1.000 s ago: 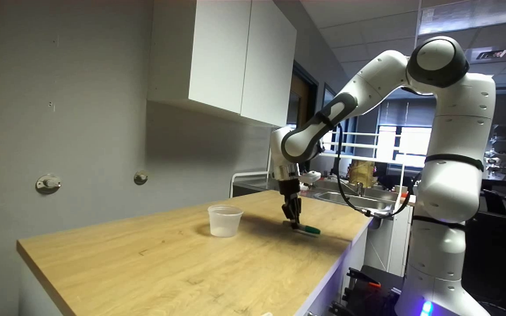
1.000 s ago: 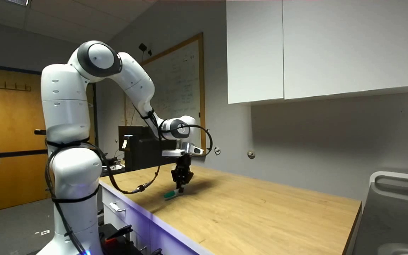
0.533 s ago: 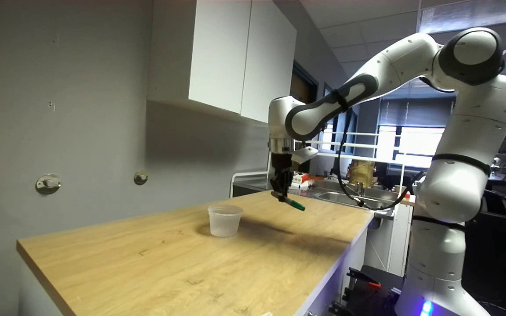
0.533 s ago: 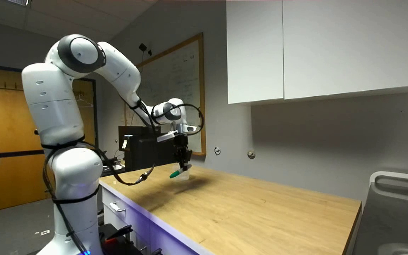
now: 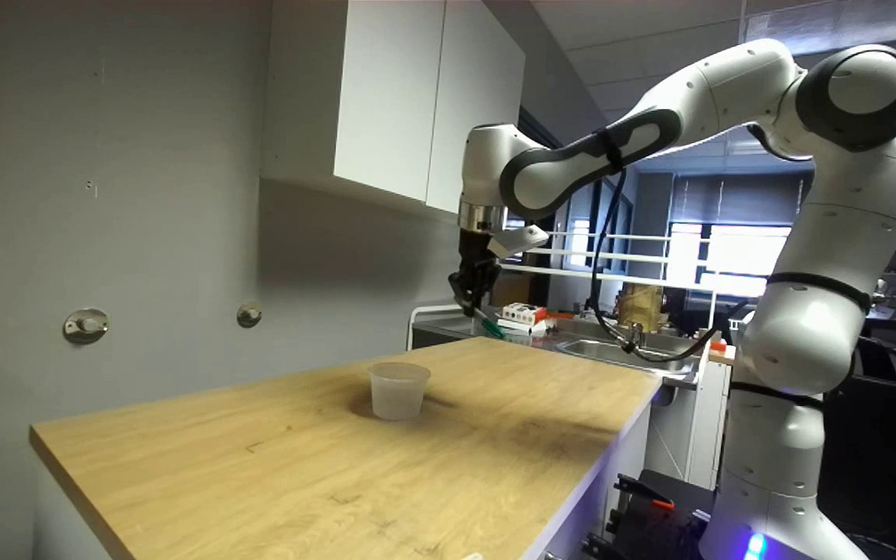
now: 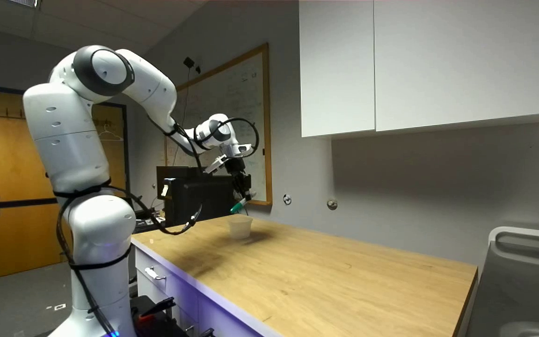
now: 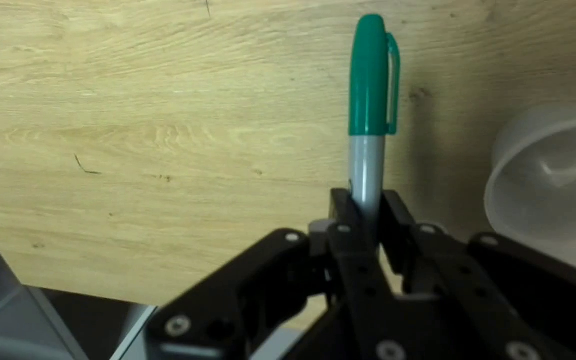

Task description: Pick the marker and put it in the cup

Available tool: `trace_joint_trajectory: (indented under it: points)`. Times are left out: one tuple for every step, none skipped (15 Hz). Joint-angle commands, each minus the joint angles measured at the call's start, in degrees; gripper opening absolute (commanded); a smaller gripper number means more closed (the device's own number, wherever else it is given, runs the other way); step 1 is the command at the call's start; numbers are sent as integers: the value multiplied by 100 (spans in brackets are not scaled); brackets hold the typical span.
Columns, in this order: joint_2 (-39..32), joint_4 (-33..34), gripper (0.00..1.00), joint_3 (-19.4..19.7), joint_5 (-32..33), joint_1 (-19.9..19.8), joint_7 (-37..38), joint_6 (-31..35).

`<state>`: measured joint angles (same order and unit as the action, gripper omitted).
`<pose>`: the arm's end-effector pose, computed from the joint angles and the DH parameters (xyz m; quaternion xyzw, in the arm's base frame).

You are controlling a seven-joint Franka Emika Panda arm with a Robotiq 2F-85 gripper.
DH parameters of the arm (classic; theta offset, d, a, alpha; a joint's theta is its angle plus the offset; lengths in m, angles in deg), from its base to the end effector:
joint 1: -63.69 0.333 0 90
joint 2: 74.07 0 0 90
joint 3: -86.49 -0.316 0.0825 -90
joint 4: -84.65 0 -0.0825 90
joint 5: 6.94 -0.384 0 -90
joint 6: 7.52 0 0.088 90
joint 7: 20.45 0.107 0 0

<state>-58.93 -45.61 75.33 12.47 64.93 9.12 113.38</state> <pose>0.4712 0.0918 0.4744 0.9813 -0.0698 0.1040 0.1461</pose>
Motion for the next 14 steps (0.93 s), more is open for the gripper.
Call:
trace_joint_trajectory:
  points:
    - [-534,751,6,-54,-32,44,48,-100]
    - [-684,923,6,-49,-63,74,2,-79]
    - [-796,1077,6,-35,-121,119,-60,-74]
    - [-964,1257,6,-21,-209,177,-139,-37]
    - [-1082,1412,6,-20,-281,237,-189,-37]
    - [-1233,1575,6,-30,-323,304,-228,-22]
    - [-1418,1760,6,-46,-335,381,-256,-11]
    - [-1579,1921,6,-56,-364,463,-297,-9]
    - [-1710,2055,6,-57,-413,553,-356,-11]
    - [-1900,2205,6,-62,-451,643,-409,-3]
    - [-2059,2328,6,-60,-502,729,-480,-2]
    - [-2183,2420,6,-56,-561,811,-562,-10]
    - [-2367,2532,6,-43,-580,882,-622,-9]
    - [-2473,2601,6,-31,-643,943,-712,-4]
